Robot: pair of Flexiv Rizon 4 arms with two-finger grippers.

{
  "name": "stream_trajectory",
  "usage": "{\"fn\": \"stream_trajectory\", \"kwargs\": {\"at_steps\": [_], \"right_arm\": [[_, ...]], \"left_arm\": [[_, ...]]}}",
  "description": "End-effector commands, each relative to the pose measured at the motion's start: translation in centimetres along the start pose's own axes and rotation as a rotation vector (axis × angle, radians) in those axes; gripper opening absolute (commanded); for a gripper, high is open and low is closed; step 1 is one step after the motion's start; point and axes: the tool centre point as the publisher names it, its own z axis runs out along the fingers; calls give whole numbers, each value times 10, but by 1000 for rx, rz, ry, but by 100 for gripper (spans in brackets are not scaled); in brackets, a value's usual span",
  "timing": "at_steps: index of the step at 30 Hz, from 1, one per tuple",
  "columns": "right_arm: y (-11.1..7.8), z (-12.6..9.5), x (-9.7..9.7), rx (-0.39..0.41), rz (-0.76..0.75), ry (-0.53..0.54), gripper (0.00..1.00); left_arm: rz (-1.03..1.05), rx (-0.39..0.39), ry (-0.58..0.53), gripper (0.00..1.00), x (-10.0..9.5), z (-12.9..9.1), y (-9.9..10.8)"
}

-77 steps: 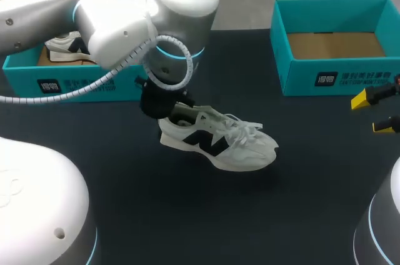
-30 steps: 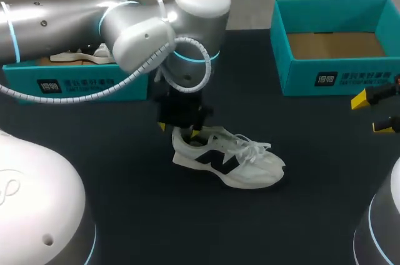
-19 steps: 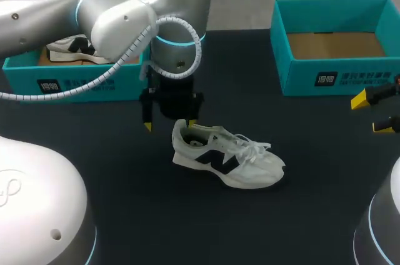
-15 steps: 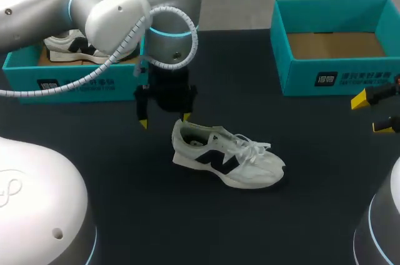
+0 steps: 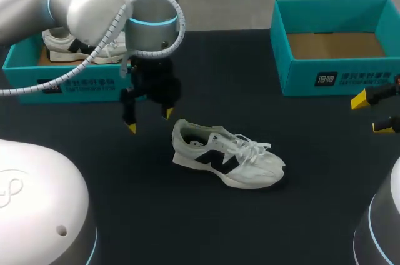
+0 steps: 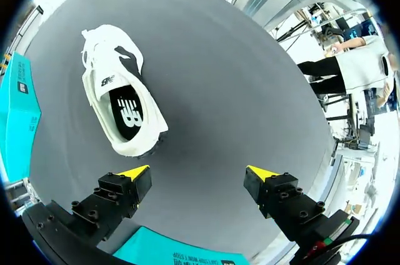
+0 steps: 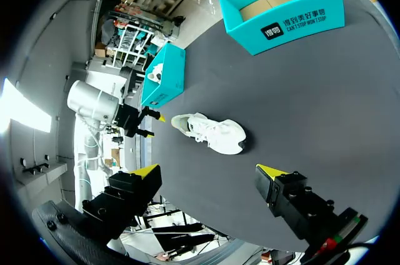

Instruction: Take the shoe out of the shoebox, open the shoe tongue, remove and reinsert the insole, then place the shoe into the shoebox

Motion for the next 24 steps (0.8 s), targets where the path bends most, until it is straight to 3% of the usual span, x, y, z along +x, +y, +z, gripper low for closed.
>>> {"fn": "stream_trajectory", "kwargs": {"at_steps": [1, 5, 6, 10, 17, 24], "right_arm": [[-10, -3, 0, -46, 2, -2, 100], [-10, -3, 0, -46, 2, -2, 100], [-10, -3, 0, -46, 2, -2, 100], [-10, -3, 0, -46, 2, -2, 100], [-10, -3, 0, -46, 2, -2, 100], [-10, -3, 0, -46, 2, -2, 100]], "left_arm": [[-1, -2, 10, 100, -4, -1, 0], [-1, -2, 10, 100, -4, -1, 0], [-29, 78, -26, 100, -4, -2, 1], [-159, 215, -226, 100, 4, -5, 10], [-349, 399, -515, 100, 18, -13, 17], [-434, 526, -680, 100, 26, -4, 19]]}}
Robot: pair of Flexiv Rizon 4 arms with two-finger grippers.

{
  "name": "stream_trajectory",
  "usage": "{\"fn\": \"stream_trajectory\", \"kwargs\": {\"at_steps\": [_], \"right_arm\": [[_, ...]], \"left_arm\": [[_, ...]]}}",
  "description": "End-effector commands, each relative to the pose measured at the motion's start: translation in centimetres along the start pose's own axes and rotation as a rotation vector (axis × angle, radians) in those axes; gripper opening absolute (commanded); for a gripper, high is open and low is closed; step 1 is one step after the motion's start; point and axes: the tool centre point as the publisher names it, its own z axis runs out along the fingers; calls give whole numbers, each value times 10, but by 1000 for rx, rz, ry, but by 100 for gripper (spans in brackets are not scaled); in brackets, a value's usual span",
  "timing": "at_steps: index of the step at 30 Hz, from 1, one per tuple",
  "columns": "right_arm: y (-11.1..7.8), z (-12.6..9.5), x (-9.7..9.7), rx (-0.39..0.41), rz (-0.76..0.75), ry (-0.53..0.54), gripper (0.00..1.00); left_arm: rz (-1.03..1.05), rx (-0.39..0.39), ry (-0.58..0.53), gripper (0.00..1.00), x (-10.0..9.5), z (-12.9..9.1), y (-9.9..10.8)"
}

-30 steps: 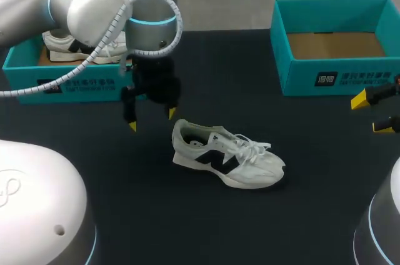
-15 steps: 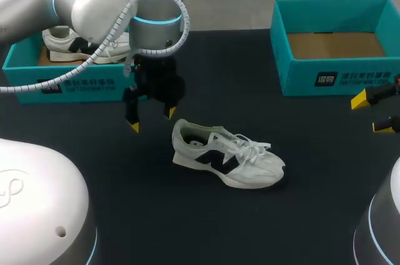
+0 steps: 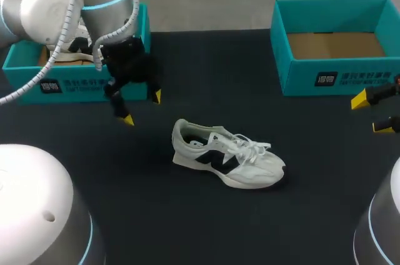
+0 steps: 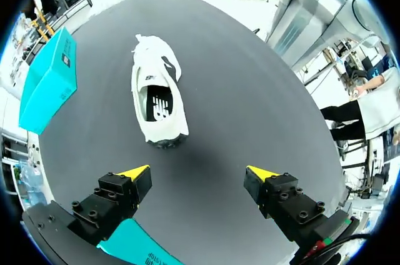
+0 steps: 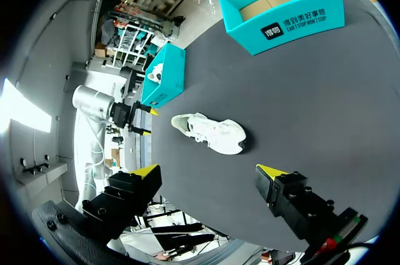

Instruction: Take the shoe out of the shoebox, open the shoe tongue, remove and reinsert the insole, then place the shoe into the shoebox

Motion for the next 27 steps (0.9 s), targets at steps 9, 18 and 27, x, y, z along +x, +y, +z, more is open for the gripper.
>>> {"fn": "stream_trajectory", "kwargs": {"at_steps": [9, 18, 27], "right_arm": [[-10, -3, 0, -46, 2, -2, 100], [-10, -3, 0, -46, 2, -2, 100], [-10, -3, 0, -46, 2, -2, 100]], "left_arm": [[-255, 479, -638, 100, 31, 22, 18], [-325, 606, -654, 100, 36, 33, 27], [-299, 680, -585, 100, 38, 45, 26]]}}
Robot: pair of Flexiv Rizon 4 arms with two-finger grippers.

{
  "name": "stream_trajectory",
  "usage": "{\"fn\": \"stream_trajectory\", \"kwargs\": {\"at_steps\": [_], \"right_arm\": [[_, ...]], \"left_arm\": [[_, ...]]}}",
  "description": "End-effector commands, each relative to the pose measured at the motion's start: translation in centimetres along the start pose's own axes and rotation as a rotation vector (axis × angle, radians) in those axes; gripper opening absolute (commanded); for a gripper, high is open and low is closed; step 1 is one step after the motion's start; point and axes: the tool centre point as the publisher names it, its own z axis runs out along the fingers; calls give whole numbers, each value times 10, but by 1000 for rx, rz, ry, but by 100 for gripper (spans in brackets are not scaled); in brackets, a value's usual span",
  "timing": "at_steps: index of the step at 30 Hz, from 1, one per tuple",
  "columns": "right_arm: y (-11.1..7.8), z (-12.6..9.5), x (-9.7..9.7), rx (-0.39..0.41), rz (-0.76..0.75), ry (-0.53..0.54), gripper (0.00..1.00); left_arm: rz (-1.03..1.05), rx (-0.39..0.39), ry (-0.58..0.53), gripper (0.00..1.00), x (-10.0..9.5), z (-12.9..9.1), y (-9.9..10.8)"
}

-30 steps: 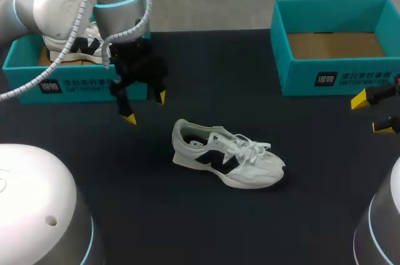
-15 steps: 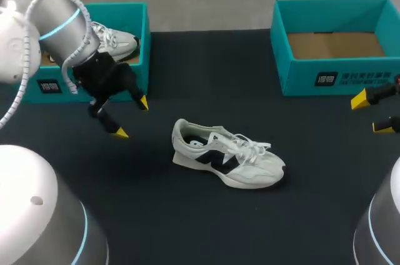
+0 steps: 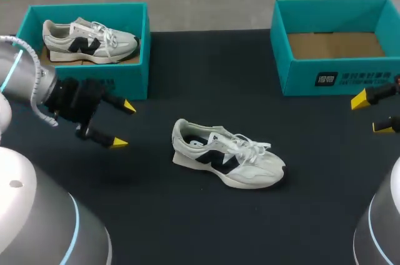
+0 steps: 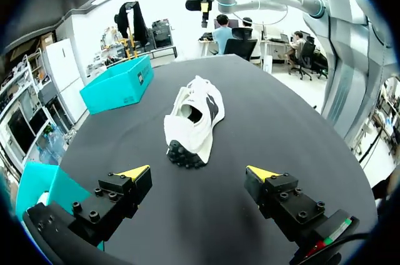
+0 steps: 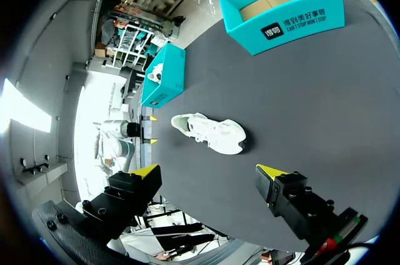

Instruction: Take the shoe out of the shoebox, open the shoe tongue, remove and reinsert the insole, then place the shoe into the shoebox

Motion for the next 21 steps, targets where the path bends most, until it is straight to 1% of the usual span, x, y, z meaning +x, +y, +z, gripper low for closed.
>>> {"fn": "stream_trajectory", "kwargs": {"at_steps": [1, 4, 5, 6, 9, 16, 18, 21], "right_arm": [[-10, -3, 0, -46, 2, -2, 100], [-10, -3, 0, -46, 2, -2, 100], [-10, -3, 0, -46, 2, -2, 100], [-10, -3, 0, -46, 2, -2, 100], [-10, -3, 0, -46, 2, -2, 100], [-10, -3, 0, -46, 2, -2, 100], [-10, -3, 0, -46, 2, -2, 100], [-10, -3, 0, -46, 2, -2, 100]], "left_arm": [[29, 135, -102, 100, 6, 6, 7], [70, 130, -47, 100, 9, 11, 9], [76, 131, -45, 100, 10, 12, 9], [95, 136, -3, 100, 10, 14, 10], [79, 129, 24, 100, 9, 18, 13], [39, 150, -7, 100, 15, 28, 16], [0, 134, -15, 100, 17, 31, 19], [0, 134, -15, 100, 17, 31, 19]]}}
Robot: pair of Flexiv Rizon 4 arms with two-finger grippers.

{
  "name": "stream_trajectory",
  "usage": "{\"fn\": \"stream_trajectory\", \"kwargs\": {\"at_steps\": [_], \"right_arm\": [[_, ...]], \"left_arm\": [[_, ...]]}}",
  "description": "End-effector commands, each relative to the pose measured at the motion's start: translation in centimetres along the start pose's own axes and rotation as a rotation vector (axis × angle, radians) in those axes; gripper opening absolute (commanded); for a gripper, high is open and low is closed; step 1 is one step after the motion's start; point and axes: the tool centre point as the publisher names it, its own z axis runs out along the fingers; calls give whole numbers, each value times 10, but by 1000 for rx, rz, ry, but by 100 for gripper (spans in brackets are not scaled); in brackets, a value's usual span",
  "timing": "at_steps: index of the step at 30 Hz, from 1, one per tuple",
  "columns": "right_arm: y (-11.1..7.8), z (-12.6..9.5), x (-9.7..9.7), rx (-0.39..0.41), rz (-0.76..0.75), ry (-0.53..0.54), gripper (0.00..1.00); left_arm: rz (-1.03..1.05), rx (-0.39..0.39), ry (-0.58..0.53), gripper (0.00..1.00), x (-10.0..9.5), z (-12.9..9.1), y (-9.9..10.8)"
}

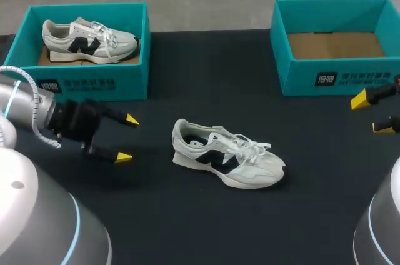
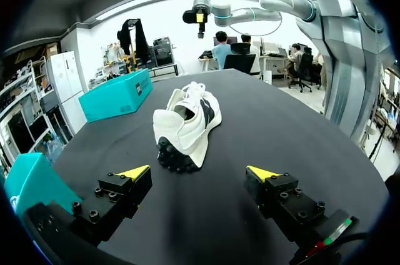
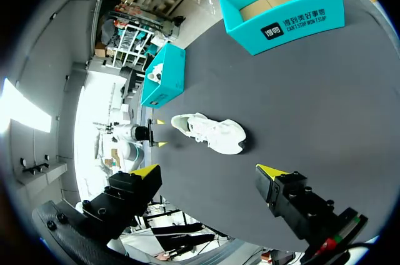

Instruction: Take the shoe out of the shoebox, open the shoe tongue, remove and reinsert the insole, then place the shoe into the shoebox

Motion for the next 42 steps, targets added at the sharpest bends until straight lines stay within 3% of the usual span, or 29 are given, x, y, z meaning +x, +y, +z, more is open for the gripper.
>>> {"fn": "stream_trajectory", "kwargs": {"at_steps": [1, 9, 18, 24, 35, 42], "right_arm": [[-10, -3, 0, -46, 2, -2, 100], [-10, -3, 0, -46, 2, -2, 100], [-10, -3, 0, -46, 2, -2, 100], [-10, -3, 0, -46, 2, -2, 100], [-10, -3, 0, -46, 2, -2, 100], [-10, -3, 0, -46, 2, -2, 100]], "left_arm": [[2, -1, -9, 100, 2, 3, -1], [2, -1, -9, 100, 2, 3, -1], [-142, 100, -193, 100, 2, 4, 5], [-175, 119, -130, 100, 5, 10, 18], [-189, 138, -149, 100, -6, 25, 51], [-180, 179, -145, 100, -14, 23, 53]]}}
